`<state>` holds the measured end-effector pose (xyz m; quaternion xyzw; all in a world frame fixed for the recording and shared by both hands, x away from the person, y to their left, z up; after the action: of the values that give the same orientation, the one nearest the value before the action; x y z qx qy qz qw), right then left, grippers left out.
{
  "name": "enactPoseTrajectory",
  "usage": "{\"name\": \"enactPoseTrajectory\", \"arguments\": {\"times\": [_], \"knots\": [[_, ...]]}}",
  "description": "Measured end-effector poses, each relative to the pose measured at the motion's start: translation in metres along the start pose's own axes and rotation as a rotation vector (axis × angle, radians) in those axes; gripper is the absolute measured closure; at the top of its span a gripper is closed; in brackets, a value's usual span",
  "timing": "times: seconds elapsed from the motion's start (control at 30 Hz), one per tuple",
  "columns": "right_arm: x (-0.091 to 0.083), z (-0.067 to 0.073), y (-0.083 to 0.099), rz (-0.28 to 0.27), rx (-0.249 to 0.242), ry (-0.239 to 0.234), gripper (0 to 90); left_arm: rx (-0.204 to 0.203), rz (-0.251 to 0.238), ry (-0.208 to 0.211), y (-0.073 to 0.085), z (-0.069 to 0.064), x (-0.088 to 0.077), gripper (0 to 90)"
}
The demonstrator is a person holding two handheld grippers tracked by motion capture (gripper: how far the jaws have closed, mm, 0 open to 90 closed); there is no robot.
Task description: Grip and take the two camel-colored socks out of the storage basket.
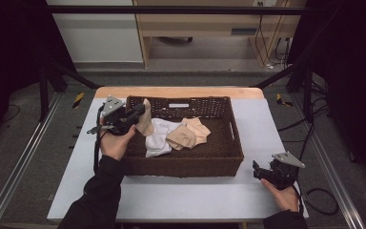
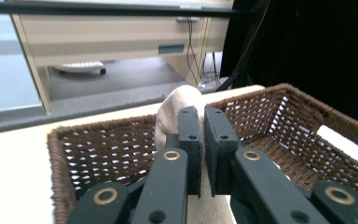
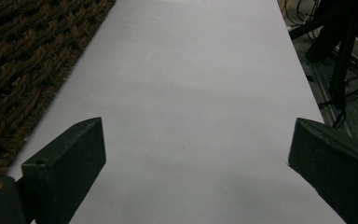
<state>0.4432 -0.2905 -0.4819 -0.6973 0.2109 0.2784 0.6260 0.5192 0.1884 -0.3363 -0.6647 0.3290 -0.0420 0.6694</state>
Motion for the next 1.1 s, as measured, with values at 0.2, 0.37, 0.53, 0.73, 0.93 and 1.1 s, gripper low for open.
{"name": "enactPoseTrajectory", "arguments": {"times": [0.2,0.37,0.53,0.73,0.93,1.1], "knots": [[-0.001,-0.001,0.000,-0.002,0.002,0.003,4.4,0.011,-0.018,-0.005,0.000,0.008,-0.028,85.4],[-0.001,-0.001,0.000,-0.004,0.008,0.006,4.4,-0.004,-0.049,-0.011,0.005,0.020,-0.057,85.3],[-0.001,-0.001,0.000,-0.001,0.007,0.004,4.4,-0.017,-0.067,-0.050,0.011,0.034,-0.081,85.4],[-0.001,-0.001,0.000,0.000,0.007,0.005,4.4,-0.036,-0.078,-0.093,0.022,0.052,-0.098,85.4],[-0.002,-0.001,0.001,-0.005,-0.002,0.004,4.5,-0.034,-0.034,-0.146,0.035,0.065,-0.096,85.4],[-0.004,0.000,0.001,-0.008,-0.006,-0.002,4.7,-0.060,0.012,-0.165,0.049,0.074,-0.089,85.4]]}}
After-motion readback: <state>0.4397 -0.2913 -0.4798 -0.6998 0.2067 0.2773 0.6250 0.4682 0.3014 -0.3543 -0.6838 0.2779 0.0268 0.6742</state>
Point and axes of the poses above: each handheld gripper's, and its own axes: x roughly forward along the jaws, y roughly out of its underside, z roughly to its left, the point moved 1 cm from there along x, roughly forward along the jaws, and after that the axes turned 7 degrees about z, right-handed, at the moved point
